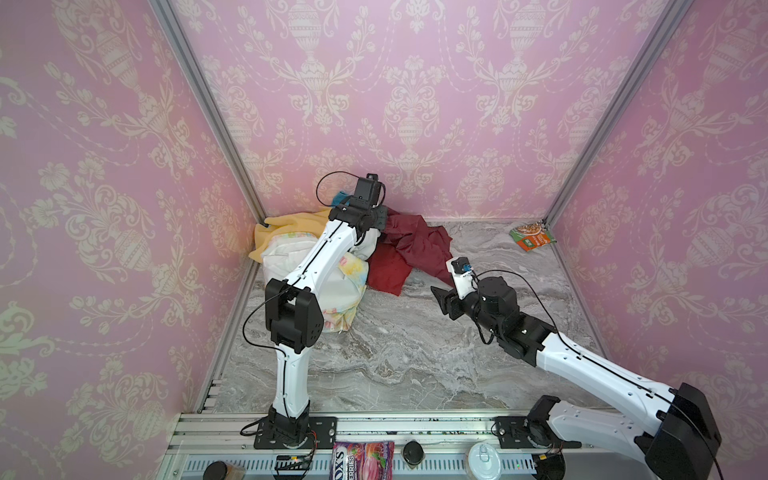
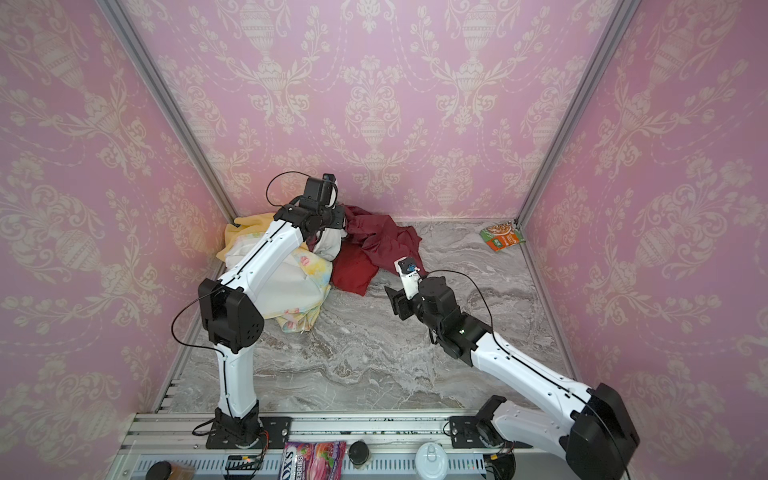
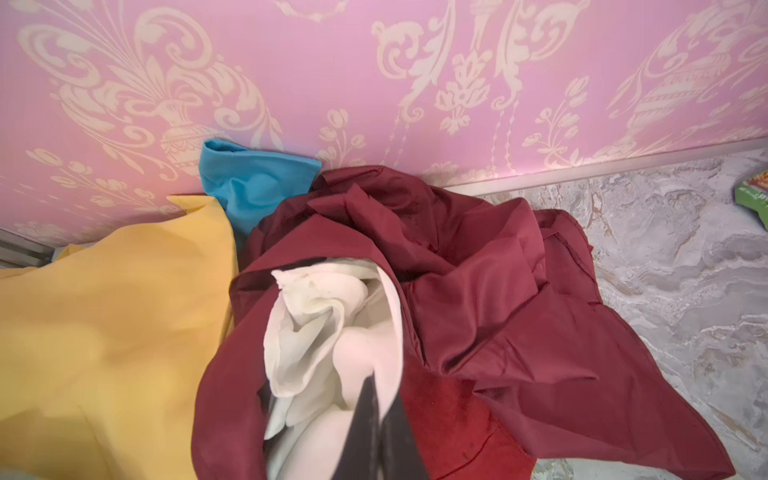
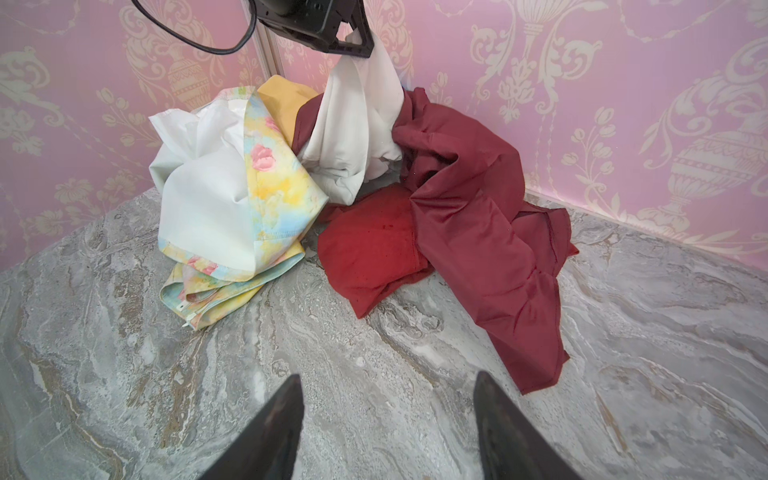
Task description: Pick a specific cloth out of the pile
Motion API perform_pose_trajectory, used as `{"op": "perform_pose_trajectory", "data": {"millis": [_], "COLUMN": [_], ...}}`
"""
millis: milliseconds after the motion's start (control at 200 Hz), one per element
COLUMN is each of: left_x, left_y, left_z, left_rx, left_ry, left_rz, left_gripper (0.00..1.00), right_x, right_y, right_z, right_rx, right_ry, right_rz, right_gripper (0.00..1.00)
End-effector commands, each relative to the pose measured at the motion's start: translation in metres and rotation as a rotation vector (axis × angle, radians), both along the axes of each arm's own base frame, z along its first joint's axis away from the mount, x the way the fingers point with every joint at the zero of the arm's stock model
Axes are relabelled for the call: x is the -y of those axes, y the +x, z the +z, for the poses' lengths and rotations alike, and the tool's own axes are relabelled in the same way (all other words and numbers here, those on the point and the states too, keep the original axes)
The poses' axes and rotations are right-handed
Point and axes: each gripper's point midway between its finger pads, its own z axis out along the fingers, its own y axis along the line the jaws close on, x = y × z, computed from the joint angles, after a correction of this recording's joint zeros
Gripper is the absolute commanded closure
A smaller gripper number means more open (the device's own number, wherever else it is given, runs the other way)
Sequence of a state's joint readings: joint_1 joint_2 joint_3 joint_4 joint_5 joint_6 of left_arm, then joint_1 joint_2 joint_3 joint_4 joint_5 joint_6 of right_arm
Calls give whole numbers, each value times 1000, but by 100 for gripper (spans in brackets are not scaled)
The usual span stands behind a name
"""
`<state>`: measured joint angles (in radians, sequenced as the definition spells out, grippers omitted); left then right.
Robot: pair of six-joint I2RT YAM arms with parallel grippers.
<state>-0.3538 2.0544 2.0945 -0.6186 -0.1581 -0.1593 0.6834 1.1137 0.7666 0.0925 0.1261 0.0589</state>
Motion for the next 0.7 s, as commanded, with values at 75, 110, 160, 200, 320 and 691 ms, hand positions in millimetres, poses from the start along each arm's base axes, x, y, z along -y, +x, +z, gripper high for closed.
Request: {"op": "perform_pose_trajectory", "data": {"millis": [75,110,160,200,320,691], "left_x": [-22,-23,-24,-23,-18,-8], "left_y": [3,4,5,5,4,-20], "left_z": [80,88,100,108,145,223], "left_rx": [145,156,175,187,248,405], "left_ry": [-71,-79,-87,-95,-141,-306], "left_rz": [10,10,8,3,-17,-69], "left_gripper": [100,100,100,100,100,100], "right_x": [-17,-20,-23,-26,-35,-74], "right_y": [6,7,9,10,14,44], "right_z": [21,21,20,20,24,59], "right_rx": [37,32,26,22,19,74], "right_ry": [38,40,44,47,59,103], "right_rz": [46,53,60,66,87,158], "right_gripper": [34,34,35,34,34,32]}}
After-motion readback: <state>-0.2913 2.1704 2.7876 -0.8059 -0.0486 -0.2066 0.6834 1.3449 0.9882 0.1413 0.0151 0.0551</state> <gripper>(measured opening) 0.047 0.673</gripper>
